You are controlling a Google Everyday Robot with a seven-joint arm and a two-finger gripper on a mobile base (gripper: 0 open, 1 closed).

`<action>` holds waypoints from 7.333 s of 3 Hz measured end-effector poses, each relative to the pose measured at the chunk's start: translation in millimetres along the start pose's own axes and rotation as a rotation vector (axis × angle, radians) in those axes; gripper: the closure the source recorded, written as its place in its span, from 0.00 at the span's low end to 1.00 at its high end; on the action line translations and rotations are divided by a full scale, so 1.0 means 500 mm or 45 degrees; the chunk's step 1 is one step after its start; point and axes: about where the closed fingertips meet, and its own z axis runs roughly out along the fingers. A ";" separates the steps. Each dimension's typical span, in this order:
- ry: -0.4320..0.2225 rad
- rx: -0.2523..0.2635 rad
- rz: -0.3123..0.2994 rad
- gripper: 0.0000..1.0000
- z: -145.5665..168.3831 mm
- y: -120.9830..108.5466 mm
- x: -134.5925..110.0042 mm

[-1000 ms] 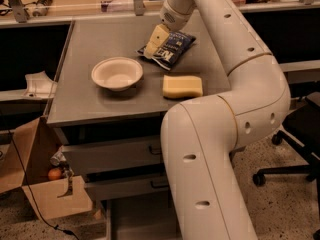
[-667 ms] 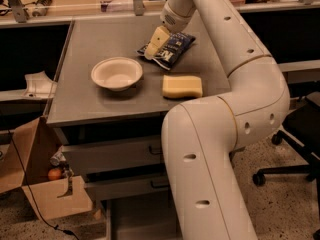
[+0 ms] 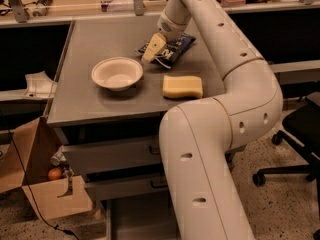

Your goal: Place blue chip bag into bottom drawer

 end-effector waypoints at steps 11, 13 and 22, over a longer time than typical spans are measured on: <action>-0.100 -0.068 0.043 1.00 -0.032 -0.005 0.016; -0.194 -0.110 0.040 1.00 -0.065 -0.004 0.015; -0.522 -0.113 -0.004 1.00 -0.448 0.073 0.010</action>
Offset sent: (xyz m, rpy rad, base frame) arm -0.0022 0.0020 -0.0242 0.0140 0.0617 0.0000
